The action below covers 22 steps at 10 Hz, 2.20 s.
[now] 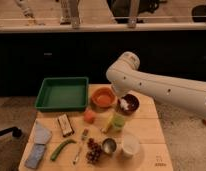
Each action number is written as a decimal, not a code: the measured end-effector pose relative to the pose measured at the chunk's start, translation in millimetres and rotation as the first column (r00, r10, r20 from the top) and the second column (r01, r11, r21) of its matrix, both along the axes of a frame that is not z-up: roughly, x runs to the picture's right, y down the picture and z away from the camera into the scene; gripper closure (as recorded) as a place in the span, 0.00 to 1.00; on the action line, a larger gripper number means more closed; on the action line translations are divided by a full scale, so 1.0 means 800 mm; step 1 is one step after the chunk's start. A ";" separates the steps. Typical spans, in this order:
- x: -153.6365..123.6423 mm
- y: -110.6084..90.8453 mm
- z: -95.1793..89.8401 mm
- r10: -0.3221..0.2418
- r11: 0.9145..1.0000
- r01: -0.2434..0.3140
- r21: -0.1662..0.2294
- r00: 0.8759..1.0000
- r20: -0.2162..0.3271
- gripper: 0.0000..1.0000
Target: Wipe purple bowl with brush
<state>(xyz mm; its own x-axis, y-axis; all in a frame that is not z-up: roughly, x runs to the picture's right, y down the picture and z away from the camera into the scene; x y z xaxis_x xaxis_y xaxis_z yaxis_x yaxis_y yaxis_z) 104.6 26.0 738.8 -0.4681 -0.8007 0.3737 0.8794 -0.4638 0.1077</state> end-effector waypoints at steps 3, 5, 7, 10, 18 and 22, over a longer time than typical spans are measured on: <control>0.017 -0.015 0.013 0.001 1.000 -0.001 0.000 1.000 -0.028 1.00; 0.029 -0.021 0.020 0.003 1.000 -0.003 0.001 0.999 -0.042 1.00; 0.049 -0.023 0.027 0.005 1.000 -0.005 -0.001 0.998 -0.061 1.00; 0.074 -0.017 0.032 0.008 1.000 -0.009 -0.013 0.996 -0.086 1.00; 0.084 -0.020 0.001 0.006 1.000 -0.005 0.006 0.997 -0.079 1.00; 0.080 -0.038 -0.024 0.012 0.999 -0.009 0.039 0.998 -0.065 1.00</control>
<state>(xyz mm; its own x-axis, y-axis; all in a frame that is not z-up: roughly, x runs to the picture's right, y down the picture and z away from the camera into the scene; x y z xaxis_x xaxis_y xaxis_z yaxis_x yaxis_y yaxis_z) 168.8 -4.2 719.3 -0.4355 -0.8197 0.3721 0.8887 -0.4573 0.0326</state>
